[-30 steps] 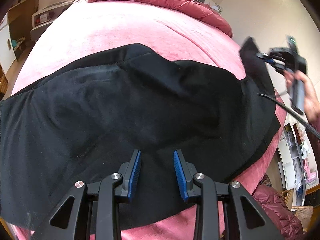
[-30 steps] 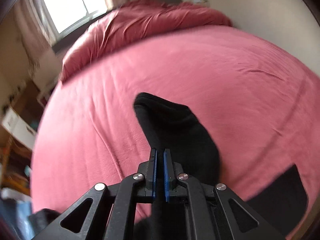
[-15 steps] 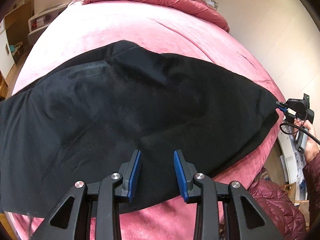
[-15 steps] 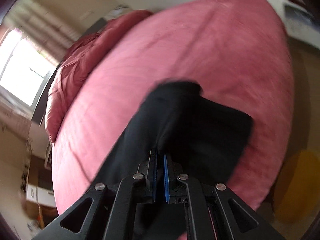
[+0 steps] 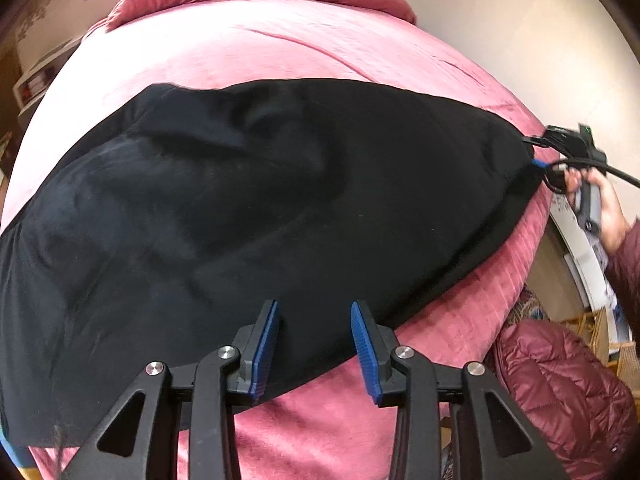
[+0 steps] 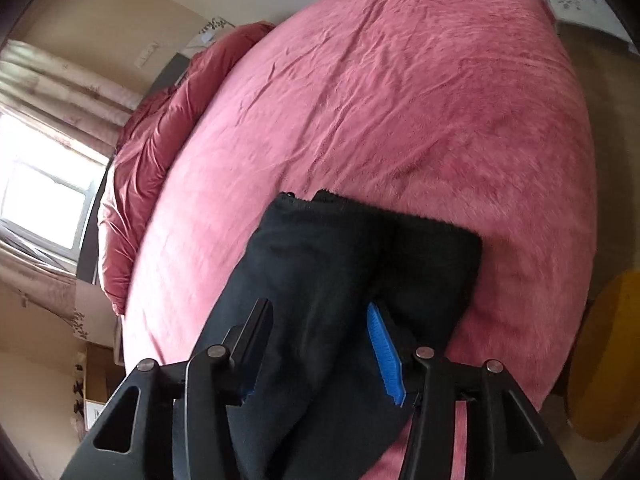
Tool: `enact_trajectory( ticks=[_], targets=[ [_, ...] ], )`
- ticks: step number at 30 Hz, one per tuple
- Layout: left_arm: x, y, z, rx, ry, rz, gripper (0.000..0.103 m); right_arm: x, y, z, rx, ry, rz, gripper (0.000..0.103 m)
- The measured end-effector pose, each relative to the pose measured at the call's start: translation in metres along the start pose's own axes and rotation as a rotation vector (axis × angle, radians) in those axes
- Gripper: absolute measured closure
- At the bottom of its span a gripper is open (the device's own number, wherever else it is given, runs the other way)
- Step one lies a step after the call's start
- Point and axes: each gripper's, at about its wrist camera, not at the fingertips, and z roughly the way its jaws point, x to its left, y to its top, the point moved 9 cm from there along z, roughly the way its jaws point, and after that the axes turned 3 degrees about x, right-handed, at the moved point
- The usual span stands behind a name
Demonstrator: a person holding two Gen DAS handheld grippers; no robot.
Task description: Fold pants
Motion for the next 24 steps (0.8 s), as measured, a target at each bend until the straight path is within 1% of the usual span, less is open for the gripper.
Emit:
enact_trajectory(
  ticks=[1, 2, 4, 7, 12, 13, 14, 15, 16, 17, 19, 21, 22, 24],
  targets=[
    [-0.005, 0.001, 0.001, 0.0, -0.007, 0.012, 0.065, 0.003, 0.002, 0.001, 0.005, -0.021, -0.026, 0.088],
    [-0.006, 0.001, 0.001, -0.001, -0.012, 0.016, 0.065, 0.01, 0.004, -0.002, 0.001, -0.038, -0.058, 0.094],
    [-0.013, 0.001, 0.0, -0.004, -0.026, 0.02, 0.065, 0.027, 0.006, -0.01, -0.016, -0.037, -0.121, 0.095],
    [-0.015, 0.0, 0.001, -0.004, -0.041, 0.014, 0.065, 0.057, 0.009, -0.044, -0.069, -0.016, -0.228, 0.096],
    [-0.012, 0.001, -0.004, -0.022, -0.075, -0.001, 0.065, 0.083, 0.015, -0.102, -0.135, 0.032, -0.302, 0.097],
    [-0.012, 0.001, -0.004, -0.023, -0.084, -0.007, 0.065, 0.082, 0.016, -0.108, -0.138, 0.015, -0.325, 0.097],
    [-0.012, 0.001, -0.004, -0.022, -0.091, -0.013, 0.065, 0.081, 0.016, -0.104, -0.125, -0.028, -0.345, 0.097],
    [-0.01, 0.0, -0.004, -0.021, -0.093, -0.017, 0.065, 0.072, 0.013, -0.099, -0.099, -0.062, -0.347, 0.097],
    [-0.008, -0.001, -0.004, -0.02, -0.092, -0.019, 0.065, 0.055, 0.011, -0.086, -0.053, -0.101, -0.325, 0.097],
    [-0.008, -0.001, -0.004, -0.018, -0.088, -0.019, 0.065, 0.042, 0.008, -0.078, -0.022, -0.121, -0.305, 0.097],
    [-0.007, 0.0, -0.005, -0.016, -0.088, -0.022, 0.065, 0.001, -0.001, -0.056, 0.036, -0.192, -0.238, 0.097],
    [-0.004, 0.0, -0.007, -0.012, -0.088, -0.025, 0.065, -0.023, -0.009, -0.04, 0.075, -0.2, -0.185, 0.097],
    [-0.002, 0.001, -0.007, -0.011, -0.081, -0.023, 0.065, -0.031, -0.012, -0.037, 0.082, -0.206, -0.171, 0.096],
    [0.002, 0.002, -0.008, -0.018, -0.077, -0.026, 0.065, -0.039, -0.014, -0.033, 0.081, -0.17, -0.137, 0.096]
  ],
)
